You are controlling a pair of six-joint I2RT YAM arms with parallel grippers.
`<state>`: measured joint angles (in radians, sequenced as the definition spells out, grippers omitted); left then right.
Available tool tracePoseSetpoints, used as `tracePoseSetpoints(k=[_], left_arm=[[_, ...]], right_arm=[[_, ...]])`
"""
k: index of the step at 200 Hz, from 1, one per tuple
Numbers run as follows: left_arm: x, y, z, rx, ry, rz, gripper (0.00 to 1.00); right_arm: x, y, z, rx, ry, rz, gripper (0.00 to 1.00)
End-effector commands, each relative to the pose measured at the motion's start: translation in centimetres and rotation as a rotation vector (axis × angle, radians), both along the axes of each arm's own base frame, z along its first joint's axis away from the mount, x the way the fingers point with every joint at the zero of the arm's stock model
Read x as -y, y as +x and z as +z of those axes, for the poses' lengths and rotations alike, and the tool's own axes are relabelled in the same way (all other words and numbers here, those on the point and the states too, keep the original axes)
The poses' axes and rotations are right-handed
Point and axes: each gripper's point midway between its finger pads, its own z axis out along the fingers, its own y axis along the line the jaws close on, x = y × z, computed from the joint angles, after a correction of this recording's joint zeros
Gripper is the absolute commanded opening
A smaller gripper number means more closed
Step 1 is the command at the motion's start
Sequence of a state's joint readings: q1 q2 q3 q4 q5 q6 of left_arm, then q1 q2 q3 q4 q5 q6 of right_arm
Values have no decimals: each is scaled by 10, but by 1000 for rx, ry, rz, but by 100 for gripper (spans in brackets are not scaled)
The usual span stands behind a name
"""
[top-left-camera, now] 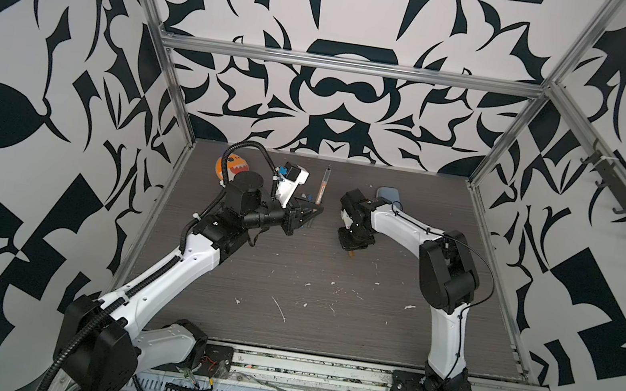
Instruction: Insert the pens into the pen caps
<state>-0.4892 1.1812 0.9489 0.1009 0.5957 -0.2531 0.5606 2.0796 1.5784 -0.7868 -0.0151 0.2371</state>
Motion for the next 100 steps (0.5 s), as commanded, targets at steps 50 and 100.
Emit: tracePoseSetpoints(k=[50, 100], left_arm=[[2, -4, 7, 27, -11, -25, 2], [2, -4, 8, 28, -13, -26, 2]], right_arm=[[-18, -11, 27, 7, 135, 22, 27], [-12, -9, 29, 31, 104, 4, 25]])
